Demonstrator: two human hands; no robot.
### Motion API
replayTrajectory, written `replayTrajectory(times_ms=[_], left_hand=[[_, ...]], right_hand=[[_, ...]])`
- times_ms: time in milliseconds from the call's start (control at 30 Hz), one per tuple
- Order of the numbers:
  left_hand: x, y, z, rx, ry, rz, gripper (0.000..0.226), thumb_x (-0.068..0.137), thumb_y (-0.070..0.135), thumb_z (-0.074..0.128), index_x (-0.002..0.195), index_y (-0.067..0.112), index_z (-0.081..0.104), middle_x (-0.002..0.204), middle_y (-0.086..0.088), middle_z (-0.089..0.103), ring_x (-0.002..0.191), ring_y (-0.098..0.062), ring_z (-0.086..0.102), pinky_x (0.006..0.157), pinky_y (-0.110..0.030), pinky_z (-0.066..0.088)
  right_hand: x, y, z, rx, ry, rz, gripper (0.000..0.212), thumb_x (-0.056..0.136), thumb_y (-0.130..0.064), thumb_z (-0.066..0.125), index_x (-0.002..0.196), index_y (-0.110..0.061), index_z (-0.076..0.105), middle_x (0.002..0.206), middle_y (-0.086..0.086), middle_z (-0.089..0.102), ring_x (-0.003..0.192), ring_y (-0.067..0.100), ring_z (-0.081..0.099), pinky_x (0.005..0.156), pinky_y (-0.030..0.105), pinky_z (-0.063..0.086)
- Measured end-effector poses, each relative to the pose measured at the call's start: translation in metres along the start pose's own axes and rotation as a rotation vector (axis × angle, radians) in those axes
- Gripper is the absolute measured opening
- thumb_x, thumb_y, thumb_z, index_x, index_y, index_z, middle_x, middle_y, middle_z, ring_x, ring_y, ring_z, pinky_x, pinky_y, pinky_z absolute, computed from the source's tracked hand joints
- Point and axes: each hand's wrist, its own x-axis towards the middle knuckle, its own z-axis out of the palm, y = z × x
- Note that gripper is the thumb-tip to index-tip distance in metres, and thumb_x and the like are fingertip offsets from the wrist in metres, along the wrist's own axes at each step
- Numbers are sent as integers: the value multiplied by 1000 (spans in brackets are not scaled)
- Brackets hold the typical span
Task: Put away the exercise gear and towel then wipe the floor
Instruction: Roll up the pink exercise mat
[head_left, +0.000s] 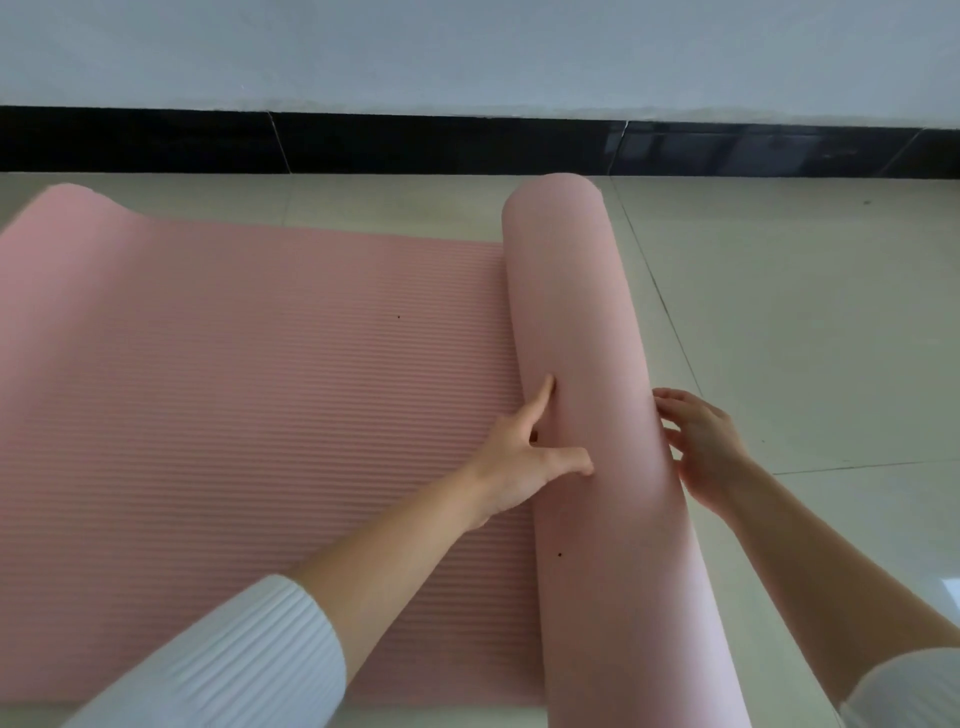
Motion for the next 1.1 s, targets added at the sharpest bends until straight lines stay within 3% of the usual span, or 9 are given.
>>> replayTrajectory(times_ms=[133, 300, 400, 533, 700, 800, 933, 1033, 1100], left_hand=[[10, 3, 2, 63, 36, 59, 100, 53, 48, 75, 135, 64, 20, 134, 3, 35, 124, -13, 40, 107, -35, 37], [6, -16, -23, 40, 53, 15, 90, 72, 22, 73, 140, 55, 24, 107, 8, 59, 97, -3, 58, 77, -13, 45], [-1, -27, -37, -72, 44, -33, 91, 65, 21, 66, 139, 55, 25, 89, 10, 67, 83, -6, 62, 82, -26, 52], [-6, -38, -54, -166, 99, -112, 82, 63, 21, 61, 133, 53, 34, 105, 10, 66, 82, -8, 60, 89, -38, 49], [-20, -52, -82, -222, 331, -222, 50, 73, 10, 64, 122, 21, 57, 93, -3, 67, 73, -12, 63, 77, -31, 50], [-30, -54, -99, -416, 402, -310, 26, 93, 28, 49, 115, 18, 59, 88, -6, 71, 71, -19, 65, 72, -34, 53], [-45, -52, -120, -456, 406, -226, 39, 85, 56, 51, 106, 25, 60, 88, -1, 69, 66, -16, 61, 59, -29, 47], [-56, -49, -132, -304, 415, -144, 69, 65, 70, 63, 121, 29, 55, 102, 8, 70, 85, -12, 66, 73, -33, 51], [-64, -48, -141, -200, 431, -114, 75, 67, 64, 68, 131, 33, 44, 116, 14, 63, 97, -5, 63, 85, -30, 50]], right_hand=[[1, 2, 0, 8, 20, 2, 14, 83, -8, 58, 88, -16, 70, 73, -2, 65, 56, 10, 56, 52, 24, 36], [-2, -1, 9, -17, -79, -11, 6, 83, -16, 67, 87, -19, 69, 88, -4, 67, 88, 15, 61, 71, 34, 47], [-6, -10, 25, -66, -97, -63, 5, 78, -17, 72, 82, -20, 71, 90, -7, 68, 99, 14, 58, 87, 41, 46], [-18, -21, 50, -97, -127, -106, 11, 75, -17, 73, 86, -18, 75, 99, -5, 71, 108, 15, 58, 96, 48, 45], [-35, -34, 79, -196, -165, -216, 13, 82, -16, 67, 94, -18, 72, 100, 2, 70, 102, 15, 61, 88, 44, 51], [-41, -41, 104, -235, -125, -243, 20, 84, -10, 63, 103, -12, 65, 103, 12, 68, 98, 21, 66, 80, 42, 57], [-49, -48, 146, -175, -200, -85, 27, 87, -4, 59, 112, 4, 57, 97, 10, 59, 82, 24, 63, 73, 41, 60], [-53, -44, 177, -338, -195, -123, 32, 86, -10, 59, 106, 15, 60, 86, 15, 55, 71, 29, 55, 72, 44, 55], [-58, -43, 195, -533, -174, -240, 36, 86, -23, 57, 110, 1, 66, 98, 17, 60, 93, 35, 55, 84, 45, 51]])
